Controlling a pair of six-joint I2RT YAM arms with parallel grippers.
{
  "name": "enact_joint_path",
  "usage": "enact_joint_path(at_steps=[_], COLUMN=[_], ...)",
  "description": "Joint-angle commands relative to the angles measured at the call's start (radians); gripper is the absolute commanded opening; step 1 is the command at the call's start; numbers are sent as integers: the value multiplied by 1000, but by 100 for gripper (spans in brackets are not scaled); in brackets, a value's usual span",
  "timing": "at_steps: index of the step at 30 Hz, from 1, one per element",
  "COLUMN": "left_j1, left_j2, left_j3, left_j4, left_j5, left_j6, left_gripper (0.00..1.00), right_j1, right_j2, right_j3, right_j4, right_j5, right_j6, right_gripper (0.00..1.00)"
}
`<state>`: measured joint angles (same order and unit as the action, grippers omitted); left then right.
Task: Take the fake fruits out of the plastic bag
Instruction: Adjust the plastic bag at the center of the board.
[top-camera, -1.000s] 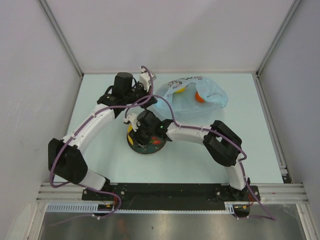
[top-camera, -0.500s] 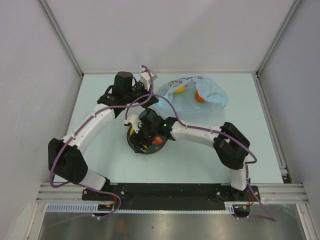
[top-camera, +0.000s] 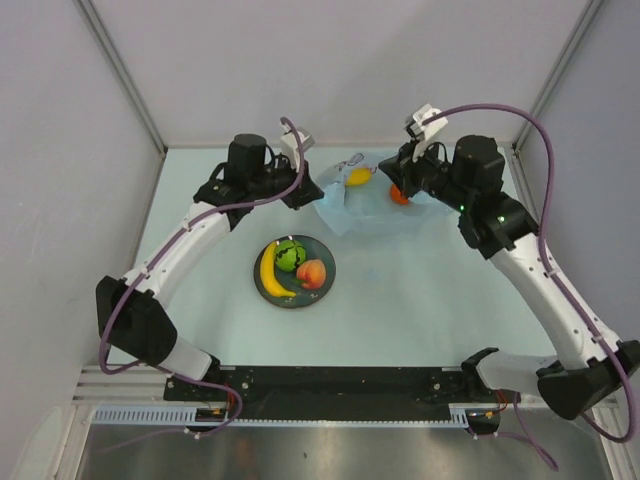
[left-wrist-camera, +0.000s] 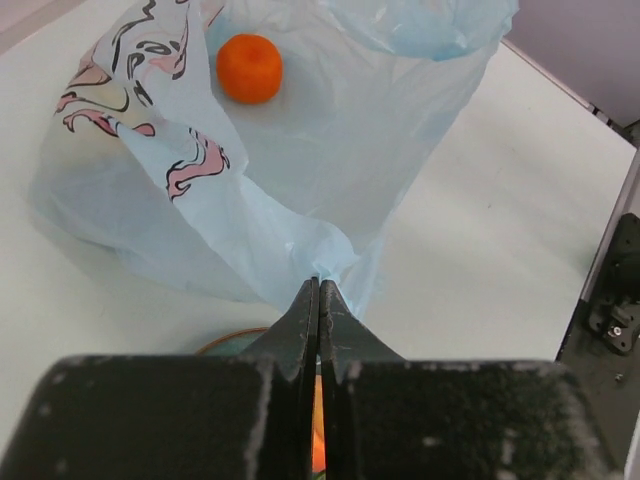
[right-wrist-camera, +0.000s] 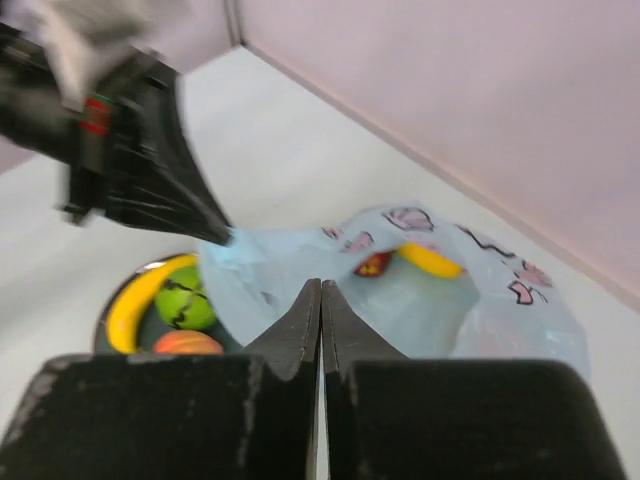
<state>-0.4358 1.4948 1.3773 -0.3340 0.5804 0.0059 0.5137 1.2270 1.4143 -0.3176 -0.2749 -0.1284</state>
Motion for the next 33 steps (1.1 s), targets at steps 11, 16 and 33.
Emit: enact_joint_path(at_steps=[11,16,33], left_j1=[-43,-79,-96], left_j2=[-67,-133,-120], left_j3=[10,-122,-26], left_j4=[-91,-91,-103], left_j5=[-30,-66,-116], left_j6=[-23,35,49], left_gripper=[0,0,0], right_j1=[-81,-44,-150], right_j2=[268,144,640], right_j3=[-283,-443,15], right_j4=[-146,-146,120], right_j5=[-38,-5,-119], right_j6=[-97,-103,84], right_gripper=[0,0,41])
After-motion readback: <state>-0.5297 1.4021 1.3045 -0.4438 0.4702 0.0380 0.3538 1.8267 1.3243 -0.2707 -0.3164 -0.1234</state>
